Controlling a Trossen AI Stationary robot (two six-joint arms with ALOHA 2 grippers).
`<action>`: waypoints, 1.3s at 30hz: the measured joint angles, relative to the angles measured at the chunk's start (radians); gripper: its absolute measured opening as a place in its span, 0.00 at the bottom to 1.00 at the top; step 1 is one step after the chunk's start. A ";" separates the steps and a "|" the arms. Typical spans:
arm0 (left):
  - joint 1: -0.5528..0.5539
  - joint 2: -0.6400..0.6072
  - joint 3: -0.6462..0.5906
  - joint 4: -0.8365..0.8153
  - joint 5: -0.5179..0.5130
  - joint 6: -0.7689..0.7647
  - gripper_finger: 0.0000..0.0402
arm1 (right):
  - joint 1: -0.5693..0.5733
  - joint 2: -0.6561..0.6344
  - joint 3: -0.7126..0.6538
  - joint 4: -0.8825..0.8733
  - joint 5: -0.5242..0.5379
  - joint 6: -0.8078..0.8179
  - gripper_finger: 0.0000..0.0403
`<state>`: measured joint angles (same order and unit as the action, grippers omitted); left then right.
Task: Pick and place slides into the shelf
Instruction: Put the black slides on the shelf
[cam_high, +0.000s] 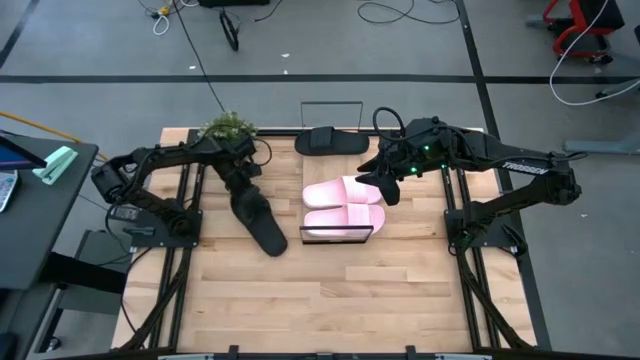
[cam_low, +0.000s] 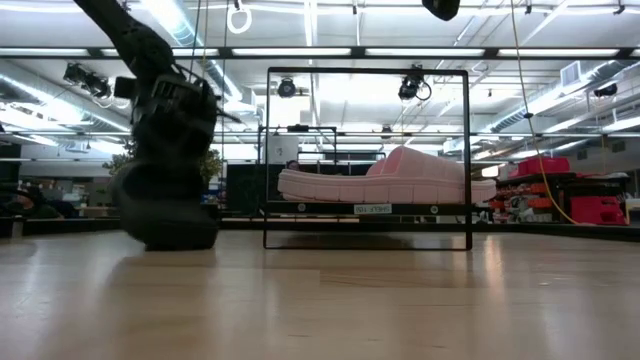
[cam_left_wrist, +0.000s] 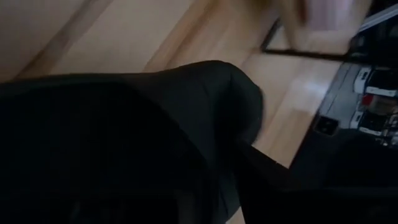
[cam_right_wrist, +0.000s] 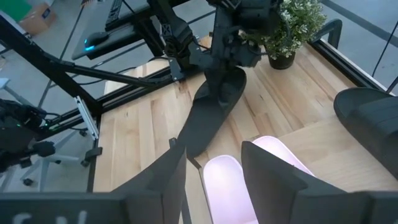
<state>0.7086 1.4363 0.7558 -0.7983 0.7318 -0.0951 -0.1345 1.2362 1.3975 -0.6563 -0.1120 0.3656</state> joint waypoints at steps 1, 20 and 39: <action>0.000 -0.009 0.015 -0.005 0.007 -0.009 0.17 | 0.000 0.000 0.000 0.000 0.000 0.000 0.40; 0.005 -0.096 0.448 -0.285 -0.145 -0.027 0.19 | 0.008 0.000 0.000 -0.001 0.000 -0.021 0.40; 0.029 -0.095 0.509 0.069 -0.239 -0.453 0.19 | 0.009 0.000 0.000 -0.001 -0.001 -0.028 0.40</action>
<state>0.7372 1.3410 1.2644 -0.7289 0.4927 -0.5483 -0.1257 1.2362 1.3975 -0.6575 -0.1127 0.3374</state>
